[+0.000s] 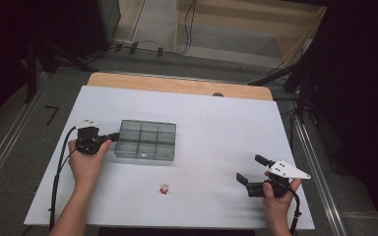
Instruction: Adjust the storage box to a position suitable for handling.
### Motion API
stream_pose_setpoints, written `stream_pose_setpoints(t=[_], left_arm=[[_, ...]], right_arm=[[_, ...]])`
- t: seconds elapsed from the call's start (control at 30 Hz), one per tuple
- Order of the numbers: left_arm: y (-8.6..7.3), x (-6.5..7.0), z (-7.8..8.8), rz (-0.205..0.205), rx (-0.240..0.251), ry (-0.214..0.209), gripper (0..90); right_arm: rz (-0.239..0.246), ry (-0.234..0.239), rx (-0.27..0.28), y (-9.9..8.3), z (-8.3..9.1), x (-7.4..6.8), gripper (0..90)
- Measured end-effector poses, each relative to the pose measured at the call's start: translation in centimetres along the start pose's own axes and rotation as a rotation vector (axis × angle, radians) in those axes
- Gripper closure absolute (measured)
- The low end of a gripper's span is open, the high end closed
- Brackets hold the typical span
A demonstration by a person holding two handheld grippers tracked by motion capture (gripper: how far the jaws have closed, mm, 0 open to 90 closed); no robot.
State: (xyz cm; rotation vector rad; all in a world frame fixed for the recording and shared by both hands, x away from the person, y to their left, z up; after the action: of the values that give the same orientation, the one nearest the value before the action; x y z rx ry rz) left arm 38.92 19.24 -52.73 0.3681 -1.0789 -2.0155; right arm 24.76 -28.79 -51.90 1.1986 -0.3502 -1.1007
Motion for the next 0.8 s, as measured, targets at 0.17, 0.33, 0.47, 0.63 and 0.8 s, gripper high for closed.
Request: stream_pose_setpoints(t=[0.17, 0.33, 0.47, 0.63, 0.8], left_arm=[[0.4, 1.1, -0.4, -0.003, 0.001, -0.027, 89.5], [0.8, 2.2, -0.7, -0.033, -0.001, -0.034, 89.5], [0.8, 2.6, -1.0, -0.034, -0.003, -0.033, 89.5], [0.7, 3.3, -1.7, -0.022, -0.014, -0.051, 89.5], [0.9, 4.4, -2.2, -0.037, -0.020, -0.069, 89.5]], right_arm=[[-0.001, -0.001, -0.002, 0.0, 0.0, -0.1, 0.0], [-0.001, -0.002, -0.005, 0.0, 0.0, -0.1, 0.0], [0.001, 0.000, -0.006, 0.0, 0.0, -0.1, 0.0], [0.005, -0.001, -0.006, 0.0, -0.1, -0.2, 0.0], [0.005, 0.000, -0.008, -0.1, -0.1, -0.1, 0.0]])
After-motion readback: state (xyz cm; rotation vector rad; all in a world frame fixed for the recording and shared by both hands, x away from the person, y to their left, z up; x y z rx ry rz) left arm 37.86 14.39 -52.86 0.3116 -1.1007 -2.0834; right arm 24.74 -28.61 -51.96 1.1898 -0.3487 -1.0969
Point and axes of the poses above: each handheld gripper's, and its own axes: z roughly backward along the jaws, y roughly out of its top, x roughly to its right, the point moved 5 cm from there along -z, roughly forward along the jaws, and after that the axes turned 13 degrees about -z, right-handed, at the moved point
